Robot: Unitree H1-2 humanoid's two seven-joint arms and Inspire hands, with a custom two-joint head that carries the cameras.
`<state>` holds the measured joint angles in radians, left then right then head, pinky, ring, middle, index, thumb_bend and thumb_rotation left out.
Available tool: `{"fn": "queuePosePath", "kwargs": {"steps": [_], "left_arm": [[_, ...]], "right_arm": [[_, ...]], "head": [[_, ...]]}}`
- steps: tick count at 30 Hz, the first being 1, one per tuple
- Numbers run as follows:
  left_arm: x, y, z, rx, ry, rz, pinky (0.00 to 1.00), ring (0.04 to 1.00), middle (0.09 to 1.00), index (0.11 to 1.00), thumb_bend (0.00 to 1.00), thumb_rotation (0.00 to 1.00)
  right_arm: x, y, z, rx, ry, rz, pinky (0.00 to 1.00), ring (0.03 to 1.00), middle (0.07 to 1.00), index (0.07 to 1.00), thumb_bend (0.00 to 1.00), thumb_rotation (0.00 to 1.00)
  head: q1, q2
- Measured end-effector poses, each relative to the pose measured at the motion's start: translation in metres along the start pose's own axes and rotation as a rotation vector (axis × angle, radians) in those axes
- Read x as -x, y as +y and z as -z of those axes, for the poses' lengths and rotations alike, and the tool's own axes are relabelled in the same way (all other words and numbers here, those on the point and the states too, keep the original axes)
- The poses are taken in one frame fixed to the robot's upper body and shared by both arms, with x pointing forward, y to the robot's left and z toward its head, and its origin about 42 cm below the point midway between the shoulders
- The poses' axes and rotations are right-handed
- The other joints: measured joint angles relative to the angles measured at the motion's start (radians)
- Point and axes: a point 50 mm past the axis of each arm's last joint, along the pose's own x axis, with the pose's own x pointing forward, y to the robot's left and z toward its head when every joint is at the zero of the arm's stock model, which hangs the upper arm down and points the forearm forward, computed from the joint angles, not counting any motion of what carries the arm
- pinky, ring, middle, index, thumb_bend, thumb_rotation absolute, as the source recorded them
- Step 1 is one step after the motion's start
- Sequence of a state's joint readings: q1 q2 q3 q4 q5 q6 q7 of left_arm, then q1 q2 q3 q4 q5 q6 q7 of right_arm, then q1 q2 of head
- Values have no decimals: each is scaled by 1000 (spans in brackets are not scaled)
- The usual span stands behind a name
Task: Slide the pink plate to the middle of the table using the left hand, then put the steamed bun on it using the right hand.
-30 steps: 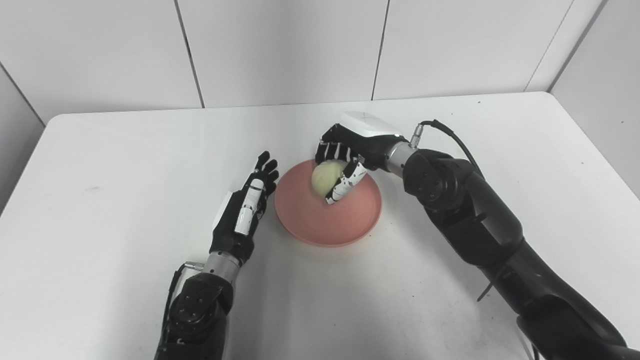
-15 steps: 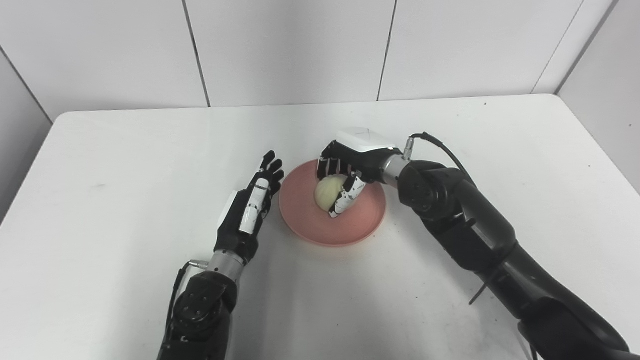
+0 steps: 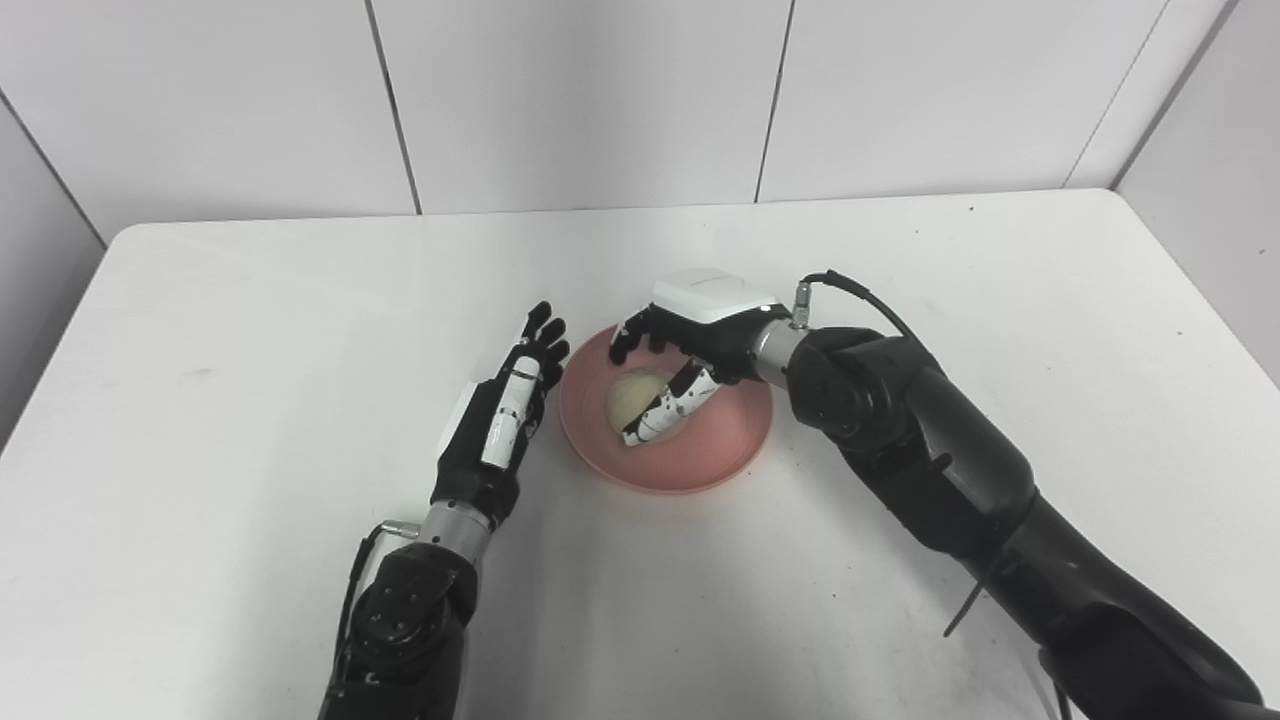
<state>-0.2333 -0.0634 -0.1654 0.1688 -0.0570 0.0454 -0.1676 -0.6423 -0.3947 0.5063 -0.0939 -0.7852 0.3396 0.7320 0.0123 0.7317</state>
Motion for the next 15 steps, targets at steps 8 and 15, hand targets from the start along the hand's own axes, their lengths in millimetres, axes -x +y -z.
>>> {"fn": "queuePosePath", "kwargs": {"steps": [8, 15], "left_arm": [[0, 0, 0, 0, -1, -2, 964, 972, 981, 973, 366, 1000], [-1, -2, 1, 3, 2, 2, 967, 971, 983, 980, 378, 1000]], "right_arm": [[9, -13, -10, 29, 30, -26, 733, 881, 926, 887, 769, 768], [18, -30, -16, 42, 21, 1, 685, 860, 919, 897, 790, 797]], "head": [[-3, -3], [-5, -3]]}}
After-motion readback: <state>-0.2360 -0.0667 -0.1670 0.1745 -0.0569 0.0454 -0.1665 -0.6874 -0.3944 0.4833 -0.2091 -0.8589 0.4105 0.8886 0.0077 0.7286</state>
